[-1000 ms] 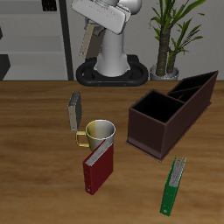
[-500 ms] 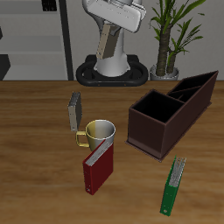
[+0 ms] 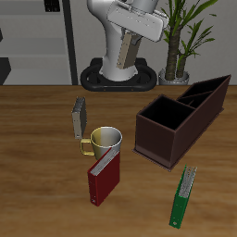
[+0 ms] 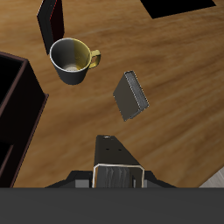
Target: Place the right yellow book into the left desk caddy's front compartment
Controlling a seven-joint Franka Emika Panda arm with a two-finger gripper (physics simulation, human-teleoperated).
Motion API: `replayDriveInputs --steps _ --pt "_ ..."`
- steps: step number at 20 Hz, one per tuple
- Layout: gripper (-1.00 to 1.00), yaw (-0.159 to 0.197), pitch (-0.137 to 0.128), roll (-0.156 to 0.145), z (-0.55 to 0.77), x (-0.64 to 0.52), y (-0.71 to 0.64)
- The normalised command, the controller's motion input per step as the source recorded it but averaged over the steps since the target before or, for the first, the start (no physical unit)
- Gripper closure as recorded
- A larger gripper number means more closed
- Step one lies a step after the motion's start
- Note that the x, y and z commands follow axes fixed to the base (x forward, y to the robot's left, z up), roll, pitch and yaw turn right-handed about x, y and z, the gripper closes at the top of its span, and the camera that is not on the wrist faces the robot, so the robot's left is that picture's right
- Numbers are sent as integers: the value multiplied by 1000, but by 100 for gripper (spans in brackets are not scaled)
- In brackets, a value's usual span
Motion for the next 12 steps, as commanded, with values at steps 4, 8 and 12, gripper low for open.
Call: replayDriveInputs --steps 4,8,12 --pt "100 -116 49 20 -172 59 206" --pt "100 -36 1 -11 -67 33 295" --pt "100 12 1 3 -92 35 287"
